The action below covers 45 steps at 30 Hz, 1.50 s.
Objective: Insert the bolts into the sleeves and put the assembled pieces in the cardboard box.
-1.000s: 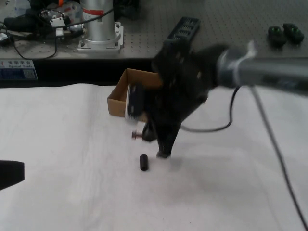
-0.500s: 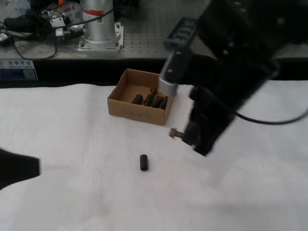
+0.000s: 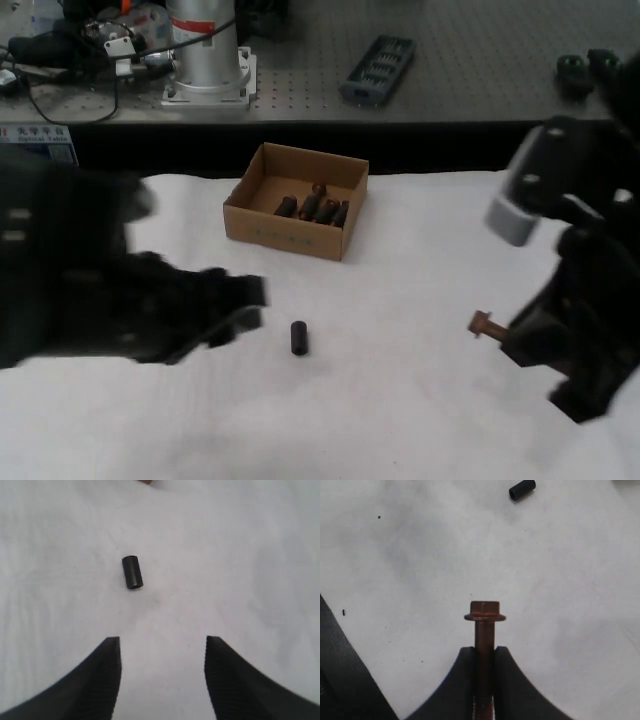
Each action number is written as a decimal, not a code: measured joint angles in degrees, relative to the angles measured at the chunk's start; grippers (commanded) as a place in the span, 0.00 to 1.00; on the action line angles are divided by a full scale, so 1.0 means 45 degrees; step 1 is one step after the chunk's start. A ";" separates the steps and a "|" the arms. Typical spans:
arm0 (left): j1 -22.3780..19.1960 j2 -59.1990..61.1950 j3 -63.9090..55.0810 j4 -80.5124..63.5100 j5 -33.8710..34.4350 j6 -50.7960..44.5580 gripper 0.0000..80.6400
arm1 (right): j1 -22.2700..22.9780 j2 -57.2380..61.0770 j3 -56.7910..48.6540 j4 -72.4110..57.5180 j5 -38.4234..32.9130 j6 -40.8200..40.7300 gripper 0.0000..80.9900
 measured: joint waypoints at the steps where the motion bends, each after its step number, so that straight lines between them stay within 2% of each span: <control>1: -0.0186 0.0552 -0.0239 -0.0220 -0.0249 -0.0148 0.47 | 0.0000 -0.0306 0.0097 0.0029 0.0000 0.0066 0.04; 8: -0.0834 0.3912 -0.2397 -0.0639 -0.0736 -0.0678 0.47 | 0.0000 -0.1370 0.0326 0.0308 0.0026 0.0255 0.04; 15: -0.1088 0.6065 -0.4552 0.0540 -0.1647 -0.0716 0.47 | 0.0000 -0.1414 0.0326 0.0308 0.0026 0.0275 0.04; 22: -0.1088 0.6754 -0.5107 0.0804 -0.2361 -0.0736 0.47 | 0.0000 -0.1414 0.0326 0.0308 0.0026 0.0286 0.04; 45: -0.1088 0.7565 -0.5200 0.0014 -0.2176 -0.0736 0.45 | 0.0000 -0.1414 0.0326 0.0308 0.0026 0.0286 0.04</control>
